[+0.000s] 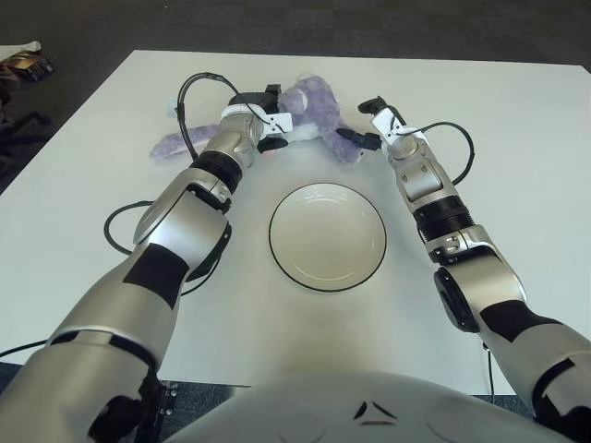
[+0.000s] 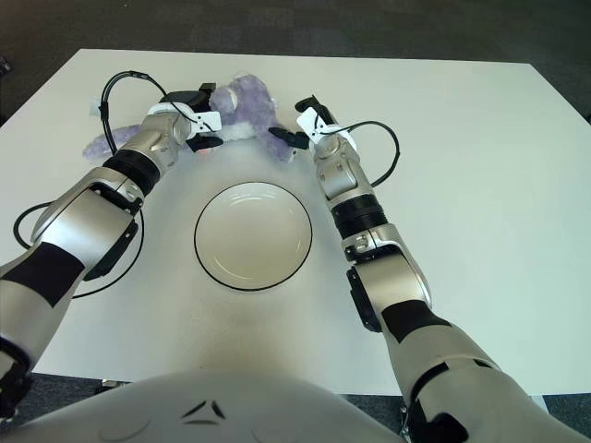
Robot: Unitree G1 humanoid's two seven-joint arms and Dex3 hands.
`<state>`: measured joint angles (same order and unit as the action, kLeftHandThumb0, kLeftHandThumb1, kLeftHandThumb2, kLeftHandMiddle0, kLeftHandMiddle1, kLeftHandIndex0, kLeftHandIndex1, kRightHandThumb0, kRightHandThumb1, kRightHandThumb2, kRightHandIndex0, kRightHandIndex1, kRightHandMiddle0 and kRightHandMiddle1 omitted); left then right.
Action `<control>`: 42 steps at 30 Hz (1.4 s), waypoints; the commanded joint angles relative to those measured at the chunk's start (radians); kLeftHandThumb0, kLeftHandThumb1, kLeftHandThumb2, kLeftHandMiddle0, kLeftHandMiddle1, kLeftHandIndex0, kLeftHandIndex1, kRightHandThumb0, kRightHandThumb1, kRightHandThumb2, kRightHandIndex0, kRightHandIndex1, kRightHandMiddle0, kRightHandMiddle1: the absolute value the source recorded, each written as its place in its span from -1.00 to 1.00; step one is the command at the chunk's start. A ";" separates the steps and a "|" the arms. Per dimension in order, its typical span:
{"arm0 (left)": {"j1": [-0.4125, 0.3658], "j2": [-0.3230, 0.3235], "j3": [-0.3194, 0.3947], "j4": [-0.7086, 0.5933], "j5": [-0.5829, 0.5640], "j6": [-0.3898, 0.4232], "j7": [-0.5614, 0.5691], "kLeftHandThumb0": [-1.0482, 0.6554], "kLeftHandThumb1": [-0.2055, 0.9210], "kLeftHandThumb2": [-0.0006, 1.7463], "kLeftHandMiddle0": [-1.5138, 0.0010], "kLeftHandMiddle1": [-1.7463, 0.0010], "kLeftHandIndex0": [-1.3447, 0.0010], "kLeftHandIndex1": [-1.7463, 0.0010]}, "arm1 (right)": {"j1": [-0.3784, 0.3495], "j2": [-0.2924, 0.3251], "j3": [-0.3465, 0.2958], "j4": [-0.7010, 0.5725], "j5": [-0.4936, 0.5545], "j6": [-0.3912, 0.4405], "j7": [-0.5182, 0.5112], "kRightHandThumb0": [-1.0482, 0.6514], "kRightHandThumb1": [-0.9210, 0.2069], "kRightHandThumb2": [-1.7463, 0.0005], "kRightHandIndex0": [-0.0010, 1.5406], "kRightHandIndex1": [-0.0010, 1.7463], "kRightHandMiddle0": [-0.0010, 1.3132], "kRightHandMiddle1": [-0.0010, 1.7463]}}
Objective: Put the doll into the plate.
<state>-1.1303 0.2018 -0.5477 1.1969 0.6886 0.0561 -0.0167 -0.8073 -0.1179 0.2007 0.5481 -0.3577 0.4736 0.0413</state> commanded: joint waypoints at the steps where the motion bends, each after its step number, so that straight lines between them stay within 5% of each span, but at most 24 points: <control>1: 0.043 -0.014 -0.008 0.002 -0.002 -0.017 -0.017 0.76 -0.03 0.30 0.07 -0.76 1.00 -0.86 | -0.021 0.010 0.000 0.037 0.005 -0.010 -0.013 -0.89 -0.77 0.69 -0.99 -0.22 -1.00 -0.35; 18: 0.052 -0.014 -0.005 -0.022 -0.005 -0.012 -0.009 0.75 0.02 0.28 0.12 -0.79 1.00 -0.79 | -0.056 0.034 0.007 0.162 0.018 -0.055 0.002 -0.92 -0.74 0.68 -0.94 -0.14 -1.00 -0.34; 24: 0.053 -0.013 -0.014 -0.024 0.006 -0.009 0.008 0.76 0.00 0.31 0.12 -0.81 1.00 -0.72 | -0.071 0.052 -0.032 0.159 0.091 -0.004 0.083 -0.91 -0.73 0.67 -0.94 -0.14 -1.00 -0.39; 30: 0.052 -0.024 -0.004 -0.025 -0.002 0.022 0.015 0.76 0.00 0.32 0.14 -0.83 1.00 -0.33 | -0.077 0.061 -0.084 0.139 0.172 0.029 0.151 -0.89 -0.75 0.65 -0.97 -0.15 -1.00 -0.43; 42: 0.078 -0.042 0.026 -0.061 -0.025 0.074 0.074 0.74 0.07 0.33 0.24 -0.92 1.00 -0.50 | -0.049 0.090 -0.179 0.078 0.304 0.043 0.170 -0.66 -0.68 0.49 -0.99 -0.47 -1.00 -0.29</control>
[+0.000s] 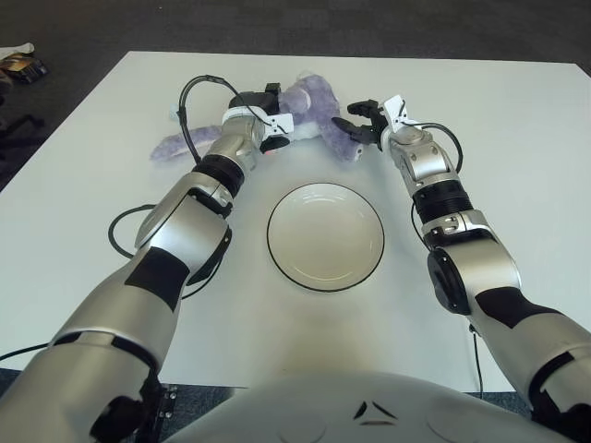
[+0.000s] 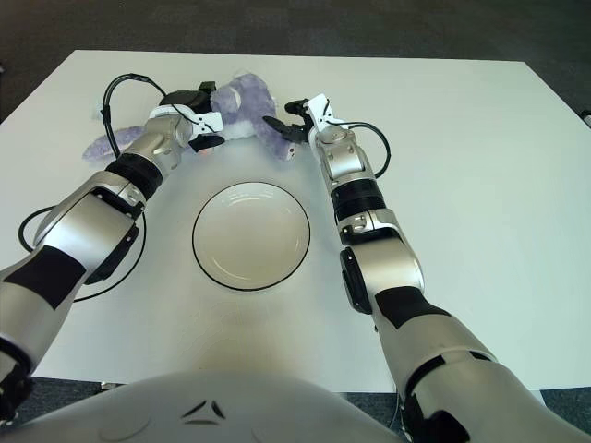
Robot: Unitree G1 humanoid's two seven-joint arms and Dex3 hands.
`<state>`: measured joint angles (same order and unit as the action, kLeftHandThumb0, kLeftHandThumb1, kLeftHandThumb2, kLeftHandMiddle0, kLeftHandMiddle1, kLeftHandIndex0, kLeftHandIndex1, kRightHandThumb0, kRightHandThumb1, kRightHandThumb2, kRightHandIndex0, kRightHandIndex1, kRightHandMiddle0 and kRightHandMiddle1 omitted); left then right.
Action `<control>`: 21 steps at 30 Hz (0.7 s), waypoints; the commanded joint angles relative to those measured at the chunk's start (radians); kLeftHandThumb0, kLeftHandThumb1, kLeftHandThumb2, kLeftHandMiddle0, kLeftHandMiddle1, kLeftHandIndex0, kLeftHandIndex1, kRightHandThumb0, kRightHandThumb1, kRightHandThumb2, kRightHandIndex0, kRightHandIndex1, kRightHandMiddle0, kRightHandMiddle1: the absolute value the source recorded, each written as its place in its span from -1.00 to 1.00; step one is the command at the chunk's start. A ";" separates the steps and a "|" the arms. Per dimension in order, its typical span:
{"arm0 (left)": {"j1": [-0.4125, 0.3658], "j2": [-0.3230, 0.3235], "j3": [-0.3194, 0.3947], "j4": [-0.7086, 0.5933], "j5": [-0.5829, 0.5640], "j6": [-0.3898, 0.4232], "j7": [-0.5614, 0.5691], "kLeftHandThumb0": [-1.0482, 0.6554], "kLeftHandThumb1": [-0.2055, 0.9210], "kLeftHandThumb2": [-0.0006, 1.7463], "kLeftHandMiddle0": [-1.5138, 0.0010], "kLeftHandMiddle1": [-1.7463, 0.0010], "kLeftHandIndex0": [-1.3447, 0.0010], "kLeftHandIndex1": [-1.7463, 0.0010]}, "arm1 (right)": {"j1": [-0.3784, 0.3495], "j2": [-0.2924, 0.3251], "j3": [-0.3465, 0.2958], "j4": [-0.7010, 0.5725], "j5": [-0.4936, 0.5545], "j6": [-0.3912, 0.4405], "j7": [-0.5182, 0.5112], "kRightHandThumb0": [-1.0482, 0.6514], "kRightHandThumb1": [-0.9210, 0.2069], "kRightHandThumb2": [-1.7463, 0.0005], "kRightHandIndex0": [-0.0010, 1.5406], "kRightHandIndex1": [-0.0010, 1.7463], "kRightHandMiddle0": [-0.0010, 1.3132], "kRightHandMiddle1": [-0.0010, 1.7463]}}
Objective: Put the doll into the plate.
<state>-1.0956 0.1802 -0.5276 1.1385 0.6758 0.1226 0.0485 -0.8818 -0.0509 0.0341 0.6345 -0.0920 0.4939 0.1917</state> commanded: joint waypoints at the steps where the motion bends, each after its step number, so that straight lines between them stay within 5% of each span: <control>1: 0.046 -0.021 0.009 -0.005 -0.013 0.008 0.017 0.74 0.07 0.33 0.25 -0.93 1.00 -0.51 | 0.027 0.025 -0.015 -0.012 0.045 0.026 0.020 -0.64 -0.64 0.45 -0.99 -0.48 -1.00 -0.27; 7: 0.056 -0.031 0.015 -0.010 -0.012 0.013 0.059 0.73 0.15 0.29 0.31 -0.96 1.00 -0.50 | 0.032 0.027 -0.014 -0.025 0.067 0.037 0.028 -0.58 -0.56 0.35 -1.00 -0.50 -1.00 -0.22; 13: 0.061 -0.033 0.009 -0.012 -0.004 0.012 0.081 0.65 0.78 -0.26 0.59 -0.94 1.00 -0.46 | 0.034 0.029 -0.008 -0.040 0.074 0.050 0.038 -0.58 -0.54 0.32 -1.00 -0.51 -1.00 -0.23; 14: 0.063 -0.033 0.006 -0.013 -0.002 0.009 0.084 0.52 0.47 -0.01 0.72 -0.77 1.00 -0.43 | 0.033 0.029 -0.009 -0.042 0.075 0.055 0.040 -0.58 -0.53 0.31 -1.00 -0.52 -1.00 -0.24; 17: 0.067 -0.032 0.001 -0.017 0.003 0.002 0.091 0.38 0.02 0.39 0.86 -0.56 1.00 -0.39 | 0.031 0.030 -0.011 -0.048 0.082 0.074 0.045 -0.56 -0.48 0.28 -1.00 -0.53 -1.00 -0.24; 21: 0.072 -0.033 0.003 -0.022 0.000 -0.003 0.098 0.35 -0.14 0.56 0.93 -0.46 1.00 -0.36 | 0.028 0.033 -0.012 -0.054 0.094 0.100 0.047 -0.55 -0.44 0.26 -0.99 -0.53 -1.00 -0.25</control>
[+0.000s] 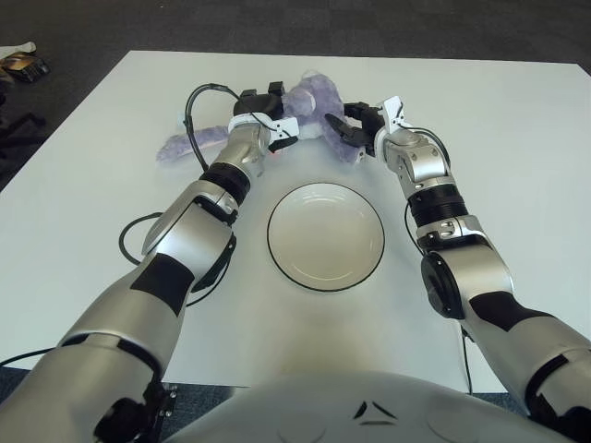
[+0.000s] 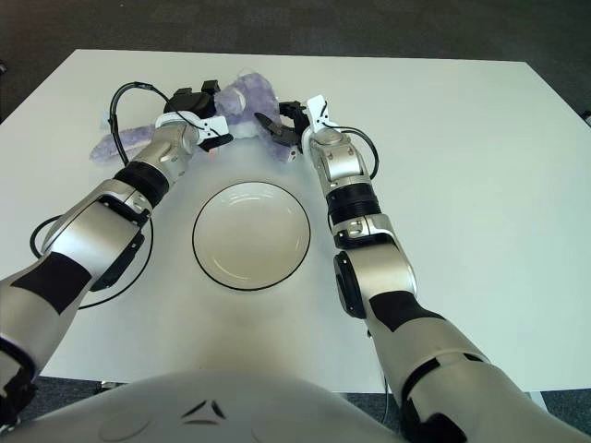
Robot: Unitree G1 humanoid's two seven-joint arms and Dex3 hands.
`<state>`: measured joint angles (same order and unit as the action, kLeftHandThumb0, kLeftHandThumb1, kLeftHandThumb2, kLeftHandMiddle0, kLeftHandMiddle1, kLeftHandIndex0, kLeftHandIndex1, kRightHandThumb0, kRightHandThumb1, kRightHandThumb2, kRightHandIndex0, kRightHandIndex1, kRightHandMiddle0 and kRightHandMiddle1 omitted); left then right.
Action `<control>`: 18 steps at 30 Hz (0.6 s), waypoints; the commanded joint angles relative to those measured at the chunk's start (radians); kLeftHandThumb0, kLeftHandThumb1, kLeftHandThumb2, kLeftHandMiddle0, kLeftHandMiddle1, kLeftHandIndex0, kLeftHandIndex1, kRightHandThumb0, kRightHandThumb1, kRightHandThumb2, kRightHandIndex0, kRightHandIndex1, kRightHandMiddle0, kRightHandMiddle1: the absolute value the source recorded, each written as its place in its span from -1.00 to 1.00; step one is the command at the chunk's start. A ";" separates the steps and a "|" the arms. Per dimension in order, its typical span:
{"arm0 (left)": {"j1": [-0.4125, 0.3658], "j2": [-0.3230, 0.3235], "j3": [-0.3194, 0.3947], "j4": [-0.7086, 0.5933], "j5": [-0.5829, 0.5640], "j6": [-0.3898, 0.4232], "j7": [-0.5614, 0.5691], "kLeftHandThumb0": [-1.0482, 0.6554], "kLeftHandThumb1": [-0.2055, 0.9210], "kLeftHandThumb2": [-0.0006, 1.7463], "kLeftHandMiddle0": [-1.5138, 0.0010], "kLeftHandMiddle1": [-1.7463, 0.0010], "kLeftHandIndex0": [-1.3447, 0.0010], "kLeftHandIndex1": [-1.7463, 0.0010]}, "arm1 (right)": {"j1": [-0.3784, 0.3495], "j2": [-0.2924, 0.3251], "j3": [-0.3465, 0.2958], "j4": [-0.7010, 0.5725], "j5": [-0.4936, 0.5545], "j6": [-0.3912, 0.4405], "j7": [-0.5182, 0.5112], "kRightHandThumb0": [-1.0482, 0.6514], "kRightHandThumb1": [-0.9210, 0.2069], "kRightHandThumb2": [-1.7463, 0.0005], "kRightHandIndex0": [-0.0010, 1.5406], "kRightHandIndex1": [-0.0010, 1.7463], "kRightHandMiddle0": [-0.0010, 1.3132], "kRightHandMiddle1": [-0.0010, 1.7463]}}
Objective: Put the doll into the plate.
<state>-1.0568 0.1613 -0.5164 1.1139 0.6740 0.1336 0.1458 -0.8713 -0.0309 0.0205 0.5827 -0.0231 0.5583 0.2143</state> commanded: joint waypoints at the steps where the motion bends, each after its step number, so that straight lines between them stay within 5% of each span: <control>1: 0.034 -0.015 -0.007 0.002 0.000 -0.014 0.002 0.35 -0.14 0.57 0.93 -0.45 1.00 -0.35 | 0.017 0.012 0.001 -0.004 0.028 0.038 0.025 -0.55 -0.44 0.25 -0.99 -0.53 -1.00 -0.26; 6: 0.041 -0.021 0.015 0.002 -0.022 -0.033 0.025 0.35 -0.15 0.60 0.93 -0.67 1.00 -0.38 | 0.015 0.015 -0.005 -0.002 0.042 0.058 0.030 -0.52 -0.37 0.20 -1.00 -0.56 -1.00 -0.34; 9: 0.043 -0.024 0.025 0.005 -0.033 -0.047 0.037 0.56 0.35 0.17 0.69 -0.89 1.00 -0.43 | 0.011 0.015 -0.009 0.006 0.047 0.071 0.029 -0.51 -0.34 0.19 -1.00 -0.60 -1.00 -0.42; 12: 0.045 -0.024 0.026 0.007 -0.036 -0.066 0.052 0.63 0.50 0.04 0.61 -0.96 0.99 -0.50 | 0.004 0.008 0.002 0.019 0.038 0.084 0.031 -0.54 -0.33 0.18 -1.00 -0.62 -1.00 -0.51; 18: 0.050 -0.018 0.021 0.008 -0.032 -0.111 0.073 0.67 0.49 0.04 0.54 -1.00 0.93 -0.70 | -0.002 0.004 0.009 0.038 0.032 0.096 0.023 -0.61 -0.39 0.22 -0.99 -0.66 -1.00 -0.70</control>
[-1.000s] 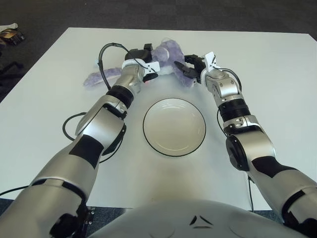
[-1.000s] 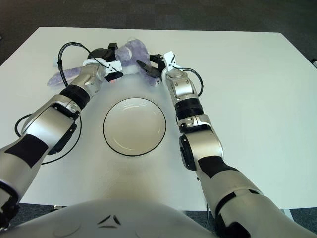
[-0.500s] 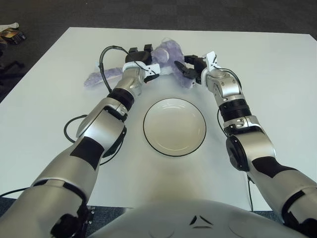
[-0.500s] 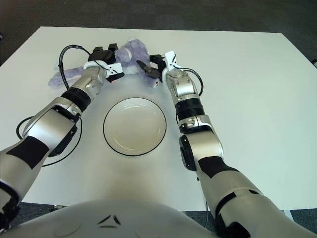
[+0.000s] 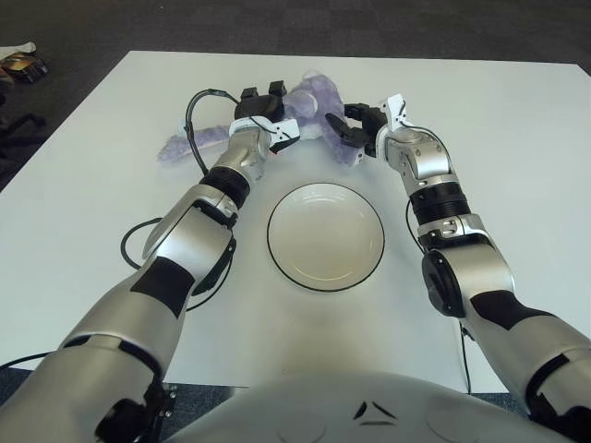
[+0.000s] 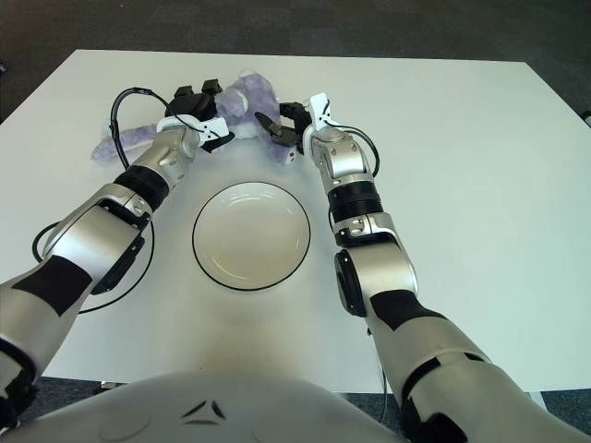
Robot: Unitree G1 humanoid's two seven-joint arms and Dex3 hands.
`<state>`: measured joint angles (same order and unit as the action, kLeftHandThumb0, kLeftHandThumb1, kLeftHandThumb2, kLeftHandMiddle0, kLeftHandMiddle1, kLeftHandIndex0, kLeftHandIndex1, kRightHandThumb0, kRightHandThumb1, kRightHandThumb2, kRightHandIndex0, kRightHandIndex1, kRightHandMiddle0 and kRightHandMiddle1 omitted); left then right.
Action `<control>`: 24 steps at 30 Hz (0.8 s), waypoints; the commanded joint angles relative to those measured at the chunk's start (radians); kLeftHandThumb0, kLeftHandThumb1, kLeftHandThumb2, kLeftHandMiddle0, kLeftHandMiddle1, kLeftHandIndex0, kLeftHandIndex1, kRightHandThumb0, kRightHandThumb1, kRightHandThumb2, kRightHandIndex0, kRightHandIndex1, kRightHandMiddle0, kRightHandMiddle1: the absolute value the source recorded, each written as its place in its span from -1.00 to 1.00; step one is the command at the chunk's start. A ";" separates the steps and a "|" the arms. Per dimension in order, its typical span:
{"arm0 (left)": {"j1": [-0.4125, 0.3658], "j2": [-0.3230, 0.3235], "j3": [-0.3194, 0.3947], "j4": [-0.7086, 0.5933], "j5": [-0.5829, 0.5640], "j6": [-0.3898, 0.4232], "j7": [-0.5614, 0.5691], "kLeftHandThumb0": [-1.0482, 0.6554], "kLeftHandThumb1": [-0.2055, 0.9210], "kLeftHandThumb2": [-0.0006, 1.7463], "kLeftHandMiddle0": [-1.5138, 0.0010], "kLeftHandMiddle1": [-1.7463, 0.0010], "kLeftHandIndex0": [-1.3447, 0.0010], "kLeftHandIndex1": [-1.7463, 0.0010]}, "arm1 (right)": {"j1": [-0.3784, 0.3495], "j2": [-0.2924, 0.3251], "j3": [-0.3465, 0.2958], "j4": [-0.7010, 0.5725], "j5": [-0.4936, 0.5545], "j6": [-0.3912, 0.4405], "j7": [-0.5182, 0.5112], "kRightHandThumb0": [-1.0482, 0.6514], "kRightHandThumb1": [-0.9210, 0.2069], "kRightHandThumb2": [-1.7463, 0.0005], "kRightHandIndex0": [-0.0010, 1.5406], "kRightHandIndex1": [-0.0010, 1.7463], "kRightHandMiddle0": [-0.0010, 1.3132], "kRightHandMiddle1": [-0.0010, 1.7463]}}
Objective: Put the doll into the plate.
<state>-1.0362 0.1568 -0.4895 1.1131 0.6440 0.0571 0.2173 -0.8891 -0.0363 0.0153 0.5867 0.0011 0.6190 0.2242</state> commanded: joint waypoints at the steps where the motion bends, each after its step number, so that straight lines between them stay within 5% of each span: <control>1: 0.029 -0.013 -0.009 0.008 0.001 -0.039 0.001 0.67 0.48 0.05 0.53 -1.00 0.93 -0.72 | 0.016 0.006 0.022 0.035 0.002 0.031 0.016 -0.61 -0.40 0.23 -0.99 -0.66 -1.00 -0.70; 10: 0.024 -0.007 -0.016 0.003 0.006 -0.051 -0.015 0.28 0.38 0.12 0.43 -1.00 0.59 -0.84 | 0.008 -0.023 0.084 0.051 -0.034 0.008 0.053 -0.62 -0.44 0.27 -0.91 -0.51 -1.00 -0.35; 18: 0.014 -0.003 -0.039 -0.013 0.027 -0.022 -0.044 0.23 0.33 0.18 0.43 -1.00 0.56 -0.89 | -0.013 -0.059 0.159 0.095 -0.095 -0.009 0.080 -0.30 -0.02 -0.10 -0.83 0.08 -1.00 -0.04; 23: 0.016 -0.007 -0.044 -0.026 0.035 -0.004 -0.036 0.23 0.31 0.20 0.45 -1.00 0.55 -0.93 | -0.018 -0.075 0.217 0.131 -0.157 -0.027 0.067 -0.17 0.02 -0.20 -0.73 0.30 -1.00 0.04; 24: 0.017 -0.007 -0.042 -0.029 0.035 -0.003 -0.034 0.23 0.31 0.20 0.46 -1.00 0.54 -0.93 | -0.018 -0.075 0.223 0.137 -0.164 -0.030 0.063 0.00 -0.11 -0.13 -0.66 0.41 -1.00 0.06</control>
<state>-1.0329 0.1661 -0.5203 1.0949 0.6716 0.0515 0.2007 -0.9452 -0.1160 0.1977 0.6704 -0.1352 0.5617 0.2731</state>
